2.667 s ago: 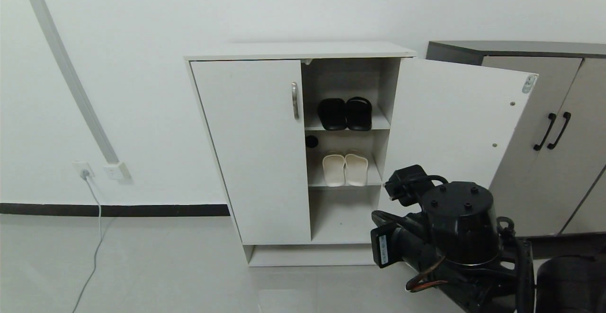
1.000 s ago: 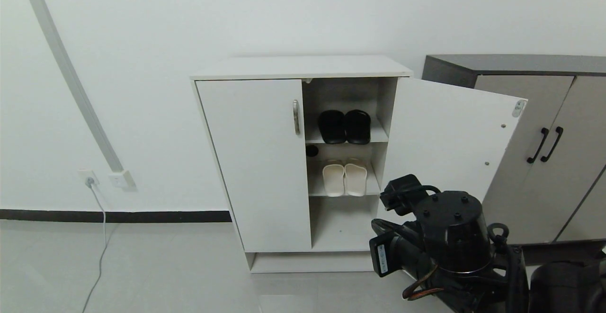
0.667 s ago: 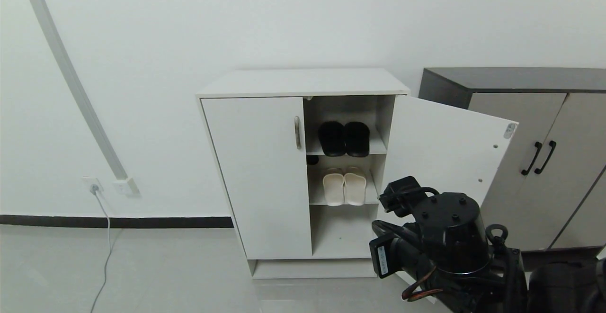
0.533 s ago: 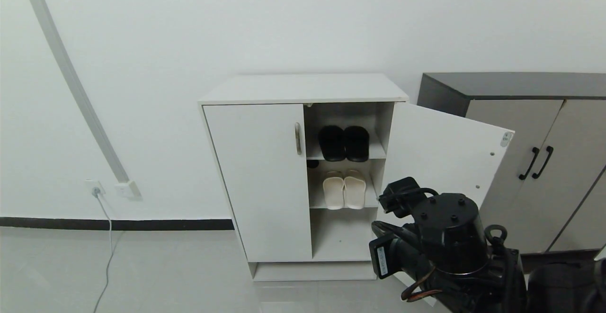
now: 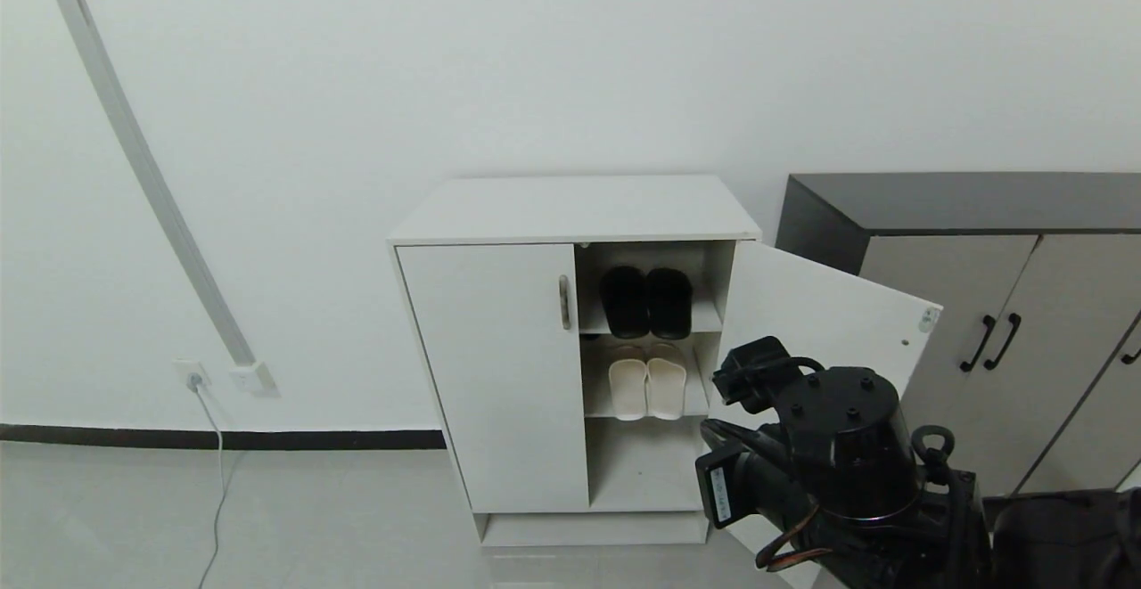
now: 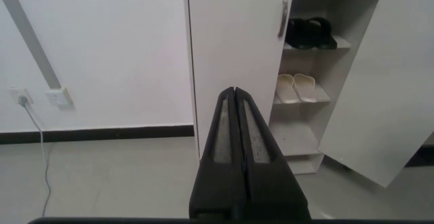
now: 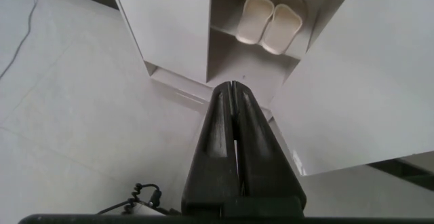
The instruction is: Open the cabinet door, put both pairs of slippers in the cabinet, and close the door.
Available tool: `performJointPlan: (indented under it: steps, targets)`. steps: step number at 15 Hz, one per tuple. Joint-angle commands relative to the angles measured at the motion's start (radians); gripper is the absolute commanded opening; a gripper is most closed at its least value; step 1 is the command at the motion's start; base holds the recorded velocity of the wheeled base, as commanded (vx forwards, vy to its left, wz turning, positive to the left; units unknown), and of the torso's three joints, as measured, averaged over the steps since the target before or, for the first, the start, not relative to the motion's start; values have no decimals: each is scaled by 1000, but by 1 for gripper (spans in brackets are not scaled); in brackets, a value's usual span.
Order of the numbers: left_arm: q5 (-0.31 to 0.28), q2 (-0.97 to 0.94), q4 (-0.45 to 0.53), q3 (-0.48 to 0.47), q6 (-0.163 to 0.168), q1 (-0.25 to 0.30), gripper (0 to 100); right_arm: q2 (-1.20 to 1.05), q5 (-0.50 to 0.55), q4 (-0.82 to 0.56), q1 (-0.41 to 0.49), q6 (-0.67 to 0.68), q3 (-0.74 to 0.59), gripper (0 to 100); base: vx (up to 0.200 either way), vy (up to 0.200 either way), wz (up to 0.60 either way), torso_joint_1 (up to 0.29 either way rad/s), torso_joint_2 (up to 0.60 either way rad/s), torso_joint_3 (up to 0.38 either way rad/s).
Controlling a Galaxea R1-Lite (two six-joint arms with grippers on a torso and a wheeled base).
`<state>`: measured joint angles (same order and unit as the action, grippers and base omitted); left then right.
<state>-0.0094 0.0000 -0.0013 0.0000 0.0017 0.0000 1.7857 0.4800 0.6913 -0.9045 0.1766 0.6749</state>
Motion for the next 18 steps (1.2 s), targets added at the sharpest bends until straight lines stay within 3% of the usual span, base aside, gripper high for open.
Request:
performJointPlan:
  steps: [1,11,18]
  targets:
    - [0,0,0,0,0,0,0,1,0,1,-1,0,0,0,0,0,0,207,-535,-320]
    - [0,0,0,0,0,0,0,1,0,1,-1,0,-3,0,0,0,0,247,-571,-328]
    - [0,0,0,0,0,0,0,1,0,2,10,1,-5,0,0,0,0,186,-403,-219]
